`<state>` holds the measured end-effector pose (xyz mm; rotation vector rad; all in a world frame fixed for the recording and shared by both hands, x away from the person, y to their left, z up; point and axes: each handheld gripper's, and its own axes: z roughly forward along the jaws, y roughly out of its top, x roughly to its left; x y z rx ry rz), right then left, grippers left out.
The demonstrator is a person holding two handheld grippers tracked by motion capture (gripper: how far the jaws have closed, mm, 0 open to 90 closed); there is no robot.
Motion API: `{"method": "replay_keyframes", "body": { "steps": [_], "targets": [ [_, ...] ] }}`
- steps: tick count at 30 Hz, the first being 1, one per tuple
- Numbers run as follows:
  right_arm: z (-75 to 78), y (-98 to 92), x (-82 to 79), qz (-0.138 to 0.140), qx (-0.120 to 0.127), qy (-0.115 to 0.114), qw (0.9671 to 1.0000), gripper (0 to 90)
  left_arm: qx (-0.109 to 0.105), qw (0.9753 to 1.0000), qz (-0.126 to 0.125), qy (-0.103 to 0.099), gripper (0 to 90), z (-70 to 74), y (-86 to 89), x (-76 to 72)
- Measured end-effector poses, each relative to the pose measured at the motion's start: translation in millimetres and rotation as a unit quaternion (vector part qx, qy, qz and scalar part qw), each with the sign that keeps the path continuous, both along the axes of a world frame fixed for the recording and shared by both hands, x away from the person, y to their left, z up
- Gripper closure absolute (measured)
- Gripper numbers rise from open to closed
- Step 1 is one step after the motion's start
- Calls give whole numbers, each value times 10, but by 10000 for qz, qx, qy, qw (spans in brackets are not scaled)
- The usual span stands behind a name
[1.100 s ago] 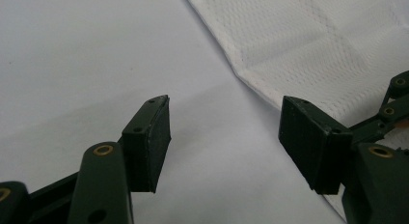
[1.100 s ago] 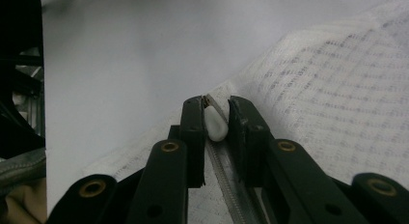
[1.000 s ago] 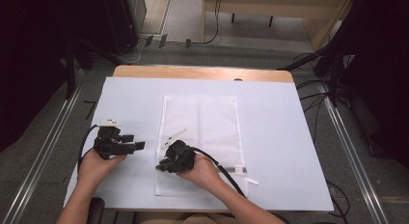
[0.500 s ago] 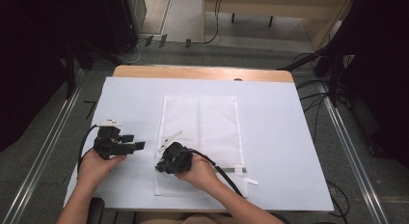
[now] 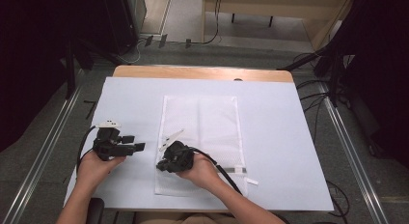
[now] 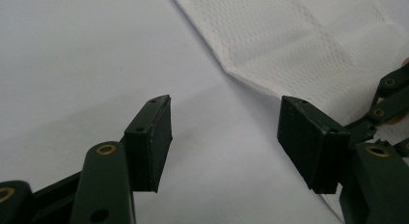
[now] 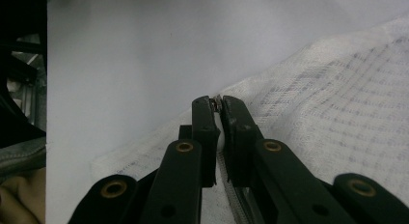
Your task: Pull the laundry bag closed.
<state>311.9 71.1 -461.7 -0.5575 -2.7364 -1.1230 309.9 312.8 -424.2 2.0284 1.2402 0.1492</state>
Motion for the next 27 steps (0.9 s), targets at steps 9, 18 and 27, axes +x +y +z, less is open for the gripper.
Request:
{"method": "replay_keyframes", "body": {
  "steps": [9, 18, 27],
  "targets": [
    [115, -61, 47, -132, 141, -117, 9997, 864, 104, 9989, -466, 9, 410, 4, -68, -144],
    [202, -88, 80, -198, 255, -173, 9993, 864, -13, 9968, -787, 148, 413, -11, -145, -187],
    [285, -118, 110, -252, 328, -285, 9987, 864, -69, 9930, -1141, 288, 418, -47, -255, -199]
  ]
}}
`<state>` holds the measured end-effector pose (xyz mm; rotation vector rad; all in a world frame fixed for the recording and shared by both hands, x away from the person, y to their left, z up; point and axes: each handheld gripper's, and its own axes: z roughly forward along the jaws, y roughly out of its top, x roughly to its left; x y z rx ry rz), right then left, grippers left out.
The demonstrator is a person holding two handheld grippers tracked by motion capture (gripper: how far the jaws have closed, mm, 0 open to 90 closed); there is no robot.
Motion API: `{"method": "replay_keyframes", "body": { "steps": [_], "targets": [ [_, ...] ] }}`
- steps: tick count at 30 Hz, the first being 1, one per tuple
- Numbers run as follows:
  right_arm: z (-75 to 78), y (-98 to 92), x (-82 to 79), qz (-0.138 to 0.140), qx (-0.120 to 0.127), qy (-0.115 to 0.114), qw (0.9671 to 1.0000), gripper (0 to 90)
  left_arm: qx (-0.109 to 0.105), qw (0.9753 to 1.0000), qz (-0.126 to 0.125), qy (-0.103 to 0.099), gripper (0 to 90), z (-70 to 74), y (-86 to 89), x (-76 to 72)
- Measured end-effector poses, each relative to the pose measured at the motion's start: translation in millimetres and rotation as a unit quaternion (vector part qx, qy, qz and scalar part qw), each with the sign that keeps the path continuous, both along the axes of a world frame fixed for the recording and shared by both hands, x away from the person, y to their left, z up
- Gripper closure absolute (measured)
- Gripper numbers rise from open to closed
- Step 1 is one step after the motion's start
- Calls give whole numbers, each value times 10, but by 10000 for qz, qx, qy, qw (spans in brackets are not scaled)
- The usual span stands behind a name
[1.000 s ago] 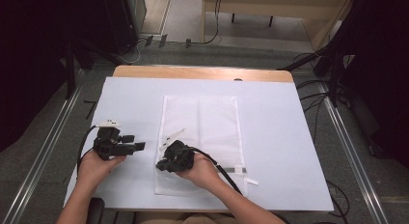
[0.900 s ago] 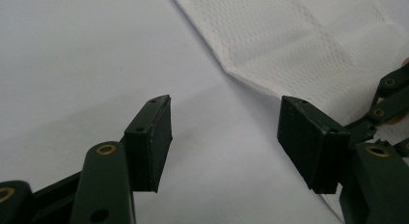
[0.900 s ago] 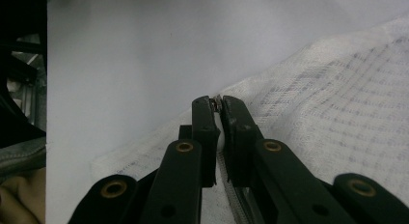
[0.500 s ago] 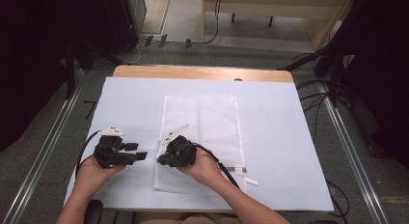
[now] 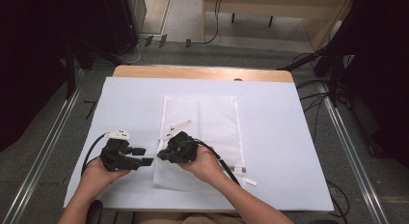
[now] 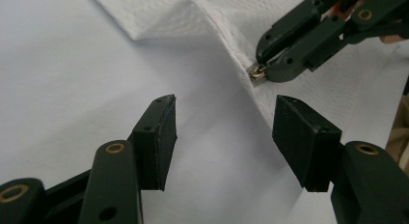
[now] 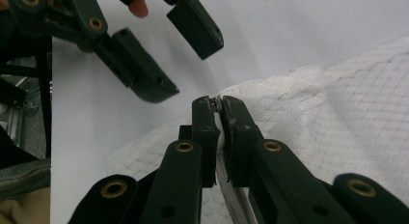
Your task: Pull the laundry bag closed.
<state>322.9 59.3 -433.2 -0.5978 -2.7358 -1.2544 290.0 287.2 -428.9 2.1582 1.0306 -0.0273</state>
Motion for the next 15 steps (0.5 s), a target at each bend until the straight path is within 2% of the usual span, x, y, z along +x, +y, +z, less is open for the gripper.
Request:
{"method": "replay_keyframes", "body": {
  "steps": [4, 15],
  "targets": [
    [36, -1, 10, -32, 42, -7, 10000, 864, 53, 9997, -240, 77, 419, -30, -75, 4],
    [37, 25, 4, -30, 177, 85, 9998, 864, 82, 9981, -483, 370, 487, -101, -206, 61]
  ]
}}
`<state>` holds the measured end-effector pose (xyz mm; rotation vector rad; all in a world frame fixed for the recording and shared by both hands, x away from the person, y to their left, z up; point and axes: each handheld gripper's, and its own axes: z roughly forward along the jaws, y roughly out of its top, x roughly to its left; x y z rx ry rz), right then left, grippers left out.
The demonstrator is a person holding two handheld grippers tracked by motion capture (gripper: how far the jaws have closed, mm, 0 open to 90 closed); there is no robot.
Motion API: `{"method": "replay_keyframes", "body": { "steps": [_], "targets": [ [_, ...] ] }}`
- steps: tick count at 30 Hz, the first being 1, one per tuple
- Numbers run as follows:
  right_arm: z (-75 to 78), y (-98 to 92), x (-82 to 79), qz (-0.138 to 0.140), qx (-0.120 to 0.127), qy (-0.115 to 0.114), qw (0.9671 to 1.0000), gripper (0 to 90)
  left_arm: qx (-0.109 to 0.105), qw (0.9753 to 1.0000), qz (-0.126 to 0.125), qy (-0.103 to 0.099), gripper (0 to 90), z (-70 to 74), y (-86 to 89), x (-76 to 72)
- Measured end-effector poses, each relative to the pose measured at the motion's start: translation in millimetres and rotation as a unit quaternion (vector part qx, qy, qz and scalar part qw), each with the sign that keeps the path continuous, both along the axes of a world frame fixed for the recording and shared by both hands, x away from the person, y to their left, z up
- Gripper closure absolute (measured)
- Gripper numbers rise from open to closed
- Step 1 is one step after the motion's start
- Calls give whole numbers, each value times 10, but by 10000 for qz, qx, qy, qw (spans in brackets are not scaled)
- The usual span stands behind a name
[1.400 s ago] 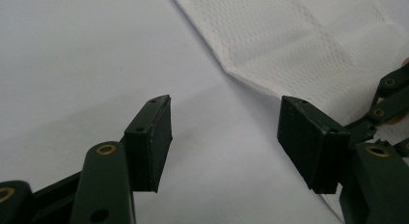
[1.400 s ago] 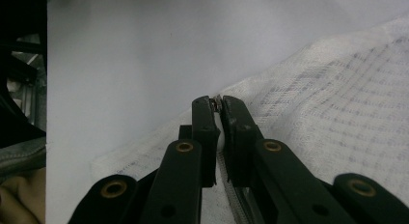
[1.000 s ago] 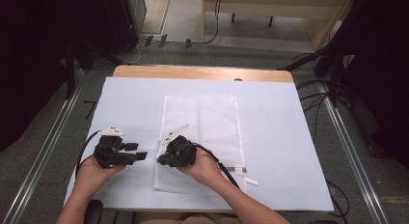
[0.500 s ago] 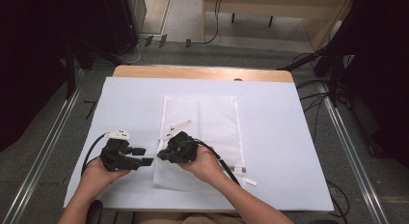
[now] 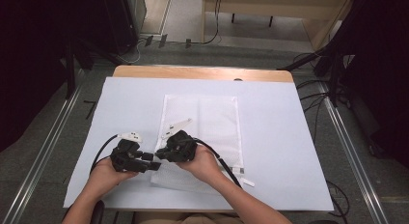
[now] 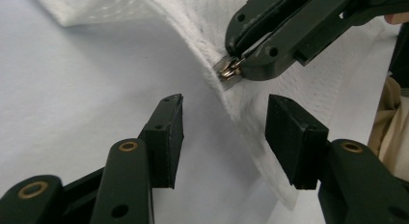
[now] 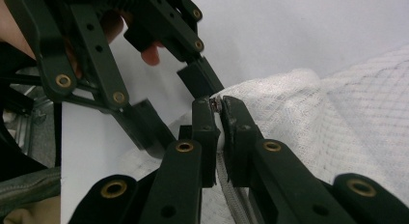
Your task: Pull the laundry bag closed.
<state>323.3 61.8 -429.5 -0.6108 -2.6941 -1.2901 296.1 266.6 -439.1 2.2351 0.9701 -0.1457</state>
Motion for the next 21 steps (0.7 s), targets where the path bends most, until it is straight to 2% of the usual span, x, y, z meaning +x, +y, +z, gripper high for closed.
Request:
{"method": "replay_keyframes", "body": {
  "steps": [4, 8, 11, 13, 16, 21],
  "targets": [
    [8, 5, -8, 11, 59, -11, 10000, 864, 31, 9999, -10, 100, 517, -20, -24, 23],
    [11, 10, -15, 14, 105, 56, 9999, 863, -67, 9998, 18, 177, 545, -20, -32, 34],
    [4, 13, -17, 43, 110, 96, 9999, 863, -58, 9998, 9, 192, 647, -13, -31, 36],
    [1, 12, -13, 60, 124, 115, 9998, 864, -77, 9996, 5, 274, 719, -17, -27, 44],
    [-7, 14, -15, 108, 79, 140, 9998, 863, 12, 9993, -13, 367, 807, -28, -32, 45],
    [-19, 11, -6, 131, 87, 211, 9997, 862, 73, 9994, -36, 329, 872, -20, -33, 39]
  ]
}}
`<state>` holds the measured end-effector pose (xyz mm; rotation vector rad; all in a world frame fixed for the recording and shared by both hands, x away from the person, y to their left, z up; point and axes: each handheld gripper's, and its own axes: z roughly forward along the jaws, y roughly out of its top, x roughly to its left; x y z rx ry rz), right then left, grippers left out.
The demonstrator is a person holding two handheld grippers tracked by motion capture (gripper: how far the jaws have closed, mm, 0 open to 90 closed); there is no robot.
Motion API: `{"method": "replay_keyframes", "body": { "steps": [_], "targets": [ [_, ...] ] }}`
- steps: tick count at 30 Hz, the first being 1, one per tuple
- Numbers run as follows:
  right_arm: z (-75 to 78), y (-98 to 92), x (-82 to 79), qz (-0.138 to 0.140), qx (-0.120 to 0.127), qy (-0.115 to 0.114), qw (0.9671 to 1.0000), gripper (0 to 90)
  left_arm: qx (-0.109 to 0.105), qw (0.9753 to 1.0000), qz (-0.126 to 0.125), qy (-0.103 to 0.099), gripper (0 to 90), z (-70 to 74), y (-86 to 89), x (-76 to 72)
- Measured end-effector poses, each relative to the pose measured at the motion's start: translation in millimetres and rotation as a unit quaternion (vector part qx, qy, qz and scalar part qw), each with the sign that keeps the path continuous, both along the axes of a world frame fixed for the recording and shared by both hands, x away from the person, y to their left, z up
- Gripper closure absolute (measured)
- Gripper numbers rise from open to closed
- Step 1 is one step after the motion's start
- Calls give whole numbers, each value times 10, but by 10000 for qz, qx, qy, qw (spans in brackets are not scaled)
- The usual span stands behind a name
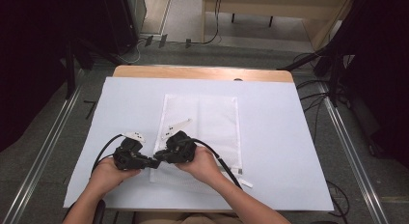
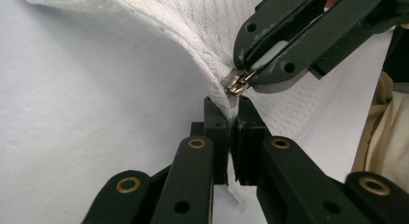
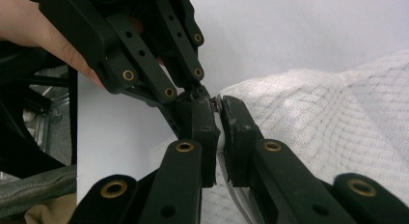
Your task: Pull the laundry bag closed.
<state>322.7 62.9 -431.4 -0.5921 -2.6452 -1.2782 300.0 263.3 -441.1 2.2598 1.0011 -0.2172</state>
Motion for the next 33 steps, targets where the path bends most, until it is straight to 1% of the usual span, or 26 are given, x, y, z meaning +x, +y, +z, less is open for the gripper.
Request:
{"method": "replay_keyframes", "body": {
  "steps": [6, 11, 13, 15, 19, 22, 24, 25, 27, 28, 31, 33],
  "targets": [
    [-12, -20, 22, 60, 34, 123, 9999, 851, 29, 10000, -37, 18, 879, -2, -8, -6],
    [-21, -23, 25, 85, 4, 126, 9999, 838, 65, 10000, -32, -20, 879, -2, -10, -11],
    [-28, -26, 30, 64, 9, 172, 9998, 834, 64, 10000, -43, -33, 879, 2, -3, -8],
    [-32, -34, 38, 91, -15, 212, 9997, 862, 76, 10000, -31, -45, 879, 2, -3, -7],
    [-27, -11, 5, 153, -76, 59, 9998, 877, 71, 10000, -37, -6, 872, -5, -7, -7],
    [-24, -12, 2, 162, -79, 54, 9998, 879, 28, 10000, -40, -34, 816, 0, 3, 3],
    [-22, -10, 0, 175, -66, 46, 9998, 879, 3, 10000, -21, -65, 822, 4, 2, 1],
    [-22, -10, 0, 199, -53, 79, 9998, 879, 19, 10000, -9, -74, 838, 8, -1, -1],
    [-21, -12, 2, 207, -53, 66, 9997, 879, 26, 10000, -3, -90, 865, 11, -1, -3],
    [-22, -16, 6, 228, -61, 64, 9997, 879, 17, 10000, -21, -41, 869, 11, -3, 0],
    [-23, -22, 2, 261, -92, 45, 9996, 880, 40, 10000, -34, -15, 875, 11, -5, 3],
    [-27, -25, 4, 270, -110, 59, 9996, 880, -3, 10000, -27, 26, 877, 6, -2, 4]
  ]
}}
